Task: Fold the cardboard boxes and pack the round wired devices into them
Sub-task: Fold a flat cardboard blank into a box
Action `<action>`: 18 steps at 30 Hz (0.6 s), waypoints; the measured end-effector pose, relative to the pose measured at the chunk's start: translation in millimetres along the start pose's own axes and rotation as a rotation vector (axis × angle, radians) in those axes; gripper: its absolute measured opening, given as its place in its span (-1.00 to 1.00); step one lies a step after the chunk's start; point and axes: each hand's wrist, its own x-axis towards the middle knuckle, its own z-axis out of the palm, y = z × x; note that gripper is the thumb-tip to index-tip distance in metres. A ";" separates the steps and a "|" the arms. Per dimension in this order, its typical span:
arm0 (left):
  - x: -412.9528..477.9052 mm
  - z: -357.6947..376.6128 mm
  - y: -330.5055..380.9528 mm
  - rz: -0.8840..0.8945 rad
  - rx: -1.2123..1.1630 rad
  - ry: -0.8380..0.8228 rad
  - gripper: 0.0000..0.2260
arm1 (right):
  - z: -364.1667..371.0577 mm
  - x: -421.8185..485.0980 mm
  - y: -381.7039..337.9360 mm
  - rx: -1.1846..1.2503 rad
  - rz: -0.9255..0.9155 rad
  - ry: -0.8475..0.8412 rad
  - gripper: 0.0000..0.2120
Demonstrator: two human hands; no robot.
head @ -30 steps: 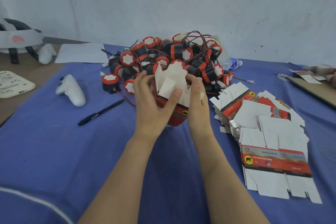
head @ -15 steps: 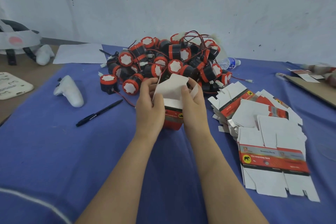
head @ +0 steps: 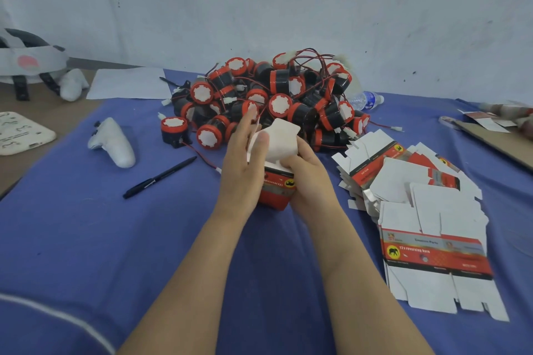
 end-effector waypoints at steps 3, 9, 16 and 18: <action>-2.2 2.3 2.8 0.064 -0.001 -0.040 -0.67 | -4.3 0.2 -3.8 0.068 0.012 0.012 -0.54; -0.7 2.6 -5.8 0.216 0.203 0.057 -0.83 | -5.6 -3.9 -7.4 0.203 0.043 -0.030 -0.67; -1.4 0.6 -5.9 0.030 0.075 0.153 -0.88 | -1.5 -6.0 -13.0 0.206 0.113 -0.193 -0.58; -1.9 2.1 -3.7 0.001 -0.048 0.194 -0.89 | -5.2 -5.0 -11.7 0.069 0.077 -0.195 -0.85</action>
